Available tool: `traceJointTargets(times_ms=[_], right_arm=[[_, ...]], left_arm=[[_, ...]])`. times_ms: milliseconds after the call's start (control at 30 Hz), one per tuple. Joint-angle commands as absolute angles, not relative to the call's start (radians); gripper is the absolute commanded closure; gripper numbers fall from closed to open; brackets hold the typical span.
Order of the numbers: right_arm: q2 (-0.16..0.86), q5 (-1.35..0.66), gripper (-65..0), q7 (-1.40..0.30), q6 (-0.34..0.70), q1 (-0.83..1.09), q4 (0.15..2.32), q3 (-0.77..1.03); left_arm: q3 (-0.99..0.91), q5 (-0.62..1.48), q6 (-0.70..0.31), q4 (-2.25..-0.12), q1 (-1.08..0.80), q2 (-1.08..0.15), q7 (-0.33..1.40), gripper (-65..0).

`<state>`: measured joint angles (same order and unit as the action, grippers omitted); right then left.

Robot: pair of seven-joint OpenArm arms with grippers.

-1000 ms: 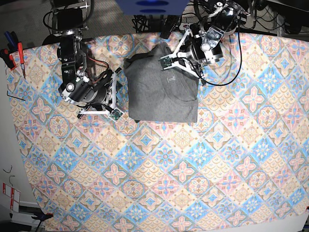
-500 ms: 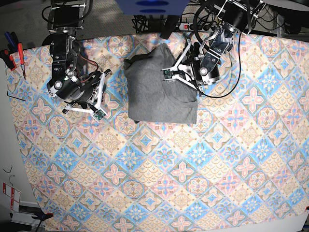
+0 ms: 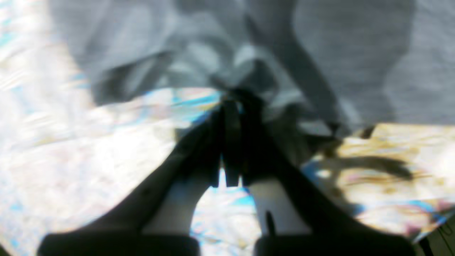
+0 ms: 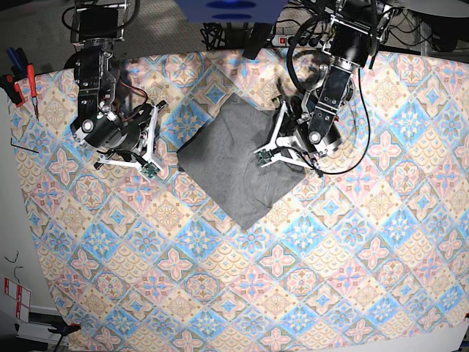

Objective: Fold the T-shirt properly
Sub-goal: 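Press the left gripper on the shirt's edge to square the fold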

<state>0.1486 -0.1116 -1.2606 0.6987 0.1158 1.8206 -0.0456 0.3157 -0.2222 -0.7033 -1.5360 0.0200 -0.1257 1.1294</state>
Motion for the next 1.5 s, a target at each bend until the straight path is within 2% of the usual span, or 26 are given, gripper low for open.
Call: traceJointTargets(times_ms=[0, 200, 433, 933, 1167, 1300, 1467], right_arm=[[0.156, -0.117, -1.7, -1.253, 0.698, 0.104, 1.839, -0.044], [0.156, -0.117, -1.7, -1.253, 0.698, 0.105, 1.839, -0.048], [0.156, -0.117, -1.7, -1.253, 0.698, 0.140, 1.844, -0.041], [0.168, -0.117, -1.5, -1.253, 0.698, 0.182, 1.848, -0.041], [0.166, -0.117, -1.5, -1.253, 0.698, 0.182, 1.850, -0.041], [0.166, -0.117, -1.5, -1.253, 0.698, 0.182, 1.850, -0.041], [0.168, -0.117, -1.5, -1.253, 0.698, 0.182, 1.850, -0.039]], left_arm=[[0.312, -0.220, -0.698, -1.554, 0.048, -0.125, 1.118, 0.0], [0.312, -0.219, -0.698, -1.428, 0.105, -0.097, 1.113, 0.0], [0.312, -0.216, -0.698, -1.250, 0.194, -0.097, 0.990, 0.0], [0.312, -0.219, -0.698, -1.239, 0.341, -0.008, 0.952, 0.0], [0.312, -0.220, -0.698, -1.222, 0.346, -0.012, 0.834, 0.0], [0.312, -0.220, -0.698, -1.125, 0.364, -0.021, 0.823, 0.0], [0.311, -0.208, -0.698, -1.122, 0.361, -0.036, 0.826, 0.0]])
